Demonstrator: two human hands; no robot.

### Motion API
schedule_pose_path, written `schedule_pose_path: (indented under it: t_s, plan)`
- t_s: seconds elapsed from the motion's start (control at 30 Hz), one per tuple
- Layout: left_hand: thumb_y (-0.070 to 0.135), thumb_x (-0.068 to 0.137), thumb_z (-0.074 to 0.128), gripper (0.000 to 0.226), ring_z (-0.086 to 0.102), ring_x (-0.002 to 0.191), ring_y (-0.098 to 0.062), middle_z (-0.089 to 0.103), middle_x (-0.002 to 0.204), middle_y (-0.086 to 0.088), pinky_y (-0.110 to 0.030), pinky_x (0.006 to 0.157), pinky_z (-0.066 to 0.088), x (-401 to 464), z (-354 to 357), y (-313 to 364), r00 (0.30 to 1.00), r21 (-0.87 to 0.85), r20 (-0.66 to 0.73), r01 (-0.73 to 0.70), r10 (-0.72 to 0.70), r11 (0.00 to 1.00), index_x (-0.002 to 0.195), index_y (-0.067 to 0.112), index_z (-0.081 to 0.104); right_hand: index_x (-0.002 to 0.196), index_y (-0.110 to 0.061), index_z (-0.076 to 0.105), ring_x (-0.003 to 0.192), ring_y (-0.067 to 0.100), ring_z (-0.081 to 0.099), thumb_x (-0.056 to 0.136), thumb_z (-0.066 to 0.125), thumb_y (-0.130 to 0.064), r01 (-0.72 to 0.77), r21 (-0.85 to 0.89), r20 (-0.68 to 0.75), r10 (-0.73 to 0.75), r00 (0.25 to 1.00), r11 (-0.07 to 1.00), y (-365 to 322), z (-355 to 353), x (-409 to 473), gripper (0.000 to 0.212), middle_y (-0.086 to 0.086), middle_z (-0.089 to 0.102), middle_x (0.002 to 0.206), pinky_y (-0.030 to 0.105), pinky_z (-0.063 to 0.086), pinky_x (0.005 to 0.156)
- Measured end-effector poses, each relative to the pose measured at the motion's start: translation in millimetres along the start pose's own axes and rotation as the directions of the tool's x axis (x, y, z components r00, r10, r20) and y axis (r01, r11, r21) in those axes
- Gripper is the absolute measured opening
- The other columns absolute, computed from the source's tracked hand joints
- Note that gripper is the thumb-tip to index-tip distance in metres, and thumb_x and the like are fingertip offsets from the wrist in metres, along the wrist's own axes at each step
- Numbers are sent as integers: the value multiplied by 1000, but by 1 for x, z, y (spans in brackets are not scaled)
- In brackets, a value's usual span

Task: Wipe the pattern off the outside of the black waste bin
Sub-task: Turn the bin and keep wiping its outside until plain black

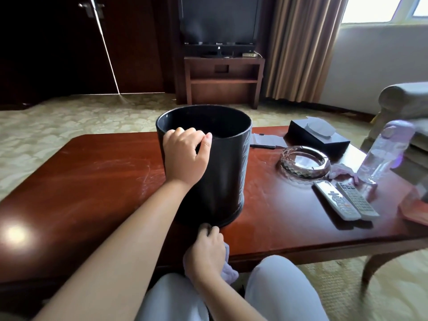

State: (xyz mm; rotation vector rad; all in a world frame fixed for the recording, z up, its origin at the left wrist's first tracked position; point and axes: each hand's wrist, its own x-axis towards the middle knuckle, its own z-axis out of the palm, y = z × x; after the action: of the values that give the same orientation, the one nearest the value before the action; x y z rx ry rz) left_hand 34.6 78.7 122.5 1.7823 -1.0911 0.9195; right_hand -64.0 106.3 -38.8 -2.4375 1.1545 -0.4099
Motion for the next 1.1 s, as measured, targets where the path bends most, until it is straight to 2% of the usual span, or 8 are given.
schedule_pose_path:
  t_s: [0.1, 0.17, 0.23, 0.4, 0.57, 0.77, 0.97, 1.1]
  plan:
    - [29, 91, 43, 37, 37, 57, -17, 37, 53, 9, -31, 67, 25, 0, 2, 0, 1000, 3, -15, 0, 0, 1000, 55, 20, 37, 87, -7, 68, 63, 20, 59, 31, 75, -22, -58, -50, -33, 56, 998, 997, 16, -16, 3, 59, 3, 58, 74, 28, 47, 50]
    - [29, 90, 44, 37, 37, 57, -16, 37, 53, 9, -30, 67, 23, 0, 2, -1, 1000, 1, -16, -4, 4, 1000, 55, 20, 38, 121, -3, 51, 95, 23, 56, 66, 65, -25, -134, -62, 1, 134, 991, 989, 23, -25, 11, 61, 6, 55, 105, 32, 47, 75]
    - [29, 89, 44, 37, 37, 56, -17, 37, 52, 9, -30, 66, 23, 0, 2, -1, 1000, -11, -11, -1, 1, 1000, 54, 20, 37, 133, -5, 32, 115, 25, 43, 83, 49, -23, -130, -53, 68, 134, 989, 990, 29, -33, 20, 55, 7, 42, 123, 34, 39, 89]
    - [31, 86, 43, 42, 35, 53, -18, 24, 45, 10, -31, 66, 24, 4, 4, -2, 1000, -55, -7, 29, -29, 998, 49, 21, 26, 118, -10, 46, 113, 30, 46, 88, 40, -15, -255, 149, 144, 234, 961, 955, 48, -48, 48, 31, 10, 43, 120, 36, 41, 87]
    - [35, 89, 43, 52, 29, 49, -14, 17, 39, 14, -30, 70, 26, 9, 5, -4, 996, -94, -32, 84, -87, 992, 48, 28, 12, 85, -12, 58, 83, 26, 53, 89, 43, -13, -347, 548, 53, 382, 923, 761, 53, -54, 65, 16, 13, 63, 100, 28, 37, 70]
    - [42, 88, 40, 52, 29, 46, -9, 18, 39, 11, -31, 71, 30, 16, -2, -16, 997, -100, 60, 62, -56, 993, 47, 25, 14, 118, -13, 62, 110, 25, 57, 92, 53, -21, -464, 688, 137, 528, 838, 558, 50, -56, 49, 29, 8, 64, 117, 25, 39, 87]
    - [28, 90, 44, 51, 46, 42, -29, 45, 37, -8, -36, 62, 42, 10, 13, 15, 999, 90, -23, -27, 29, 996, 41, 16, 36, 107, -13, 66, 96, 20, 58, 91, 56, -21, -408, 783, 106, 545, 831, 470, 45, -67, 57, 20, 4, 66, 104, 19, 33, 76]
    - [28, 91, 43, 48, 44, 42, -27, 36, 36, -3, -37, 62, 40, 8, 15, 16, 998, 56, -58, -16, 20, 998, 49, 25, 21, 98, -13, 69, 89, 16, 58, 88, 61, -20, -349, 799, 52, 522, 851, 489, 46, -69, 57, 15, 3, 68, 94, 18, 34, 75]
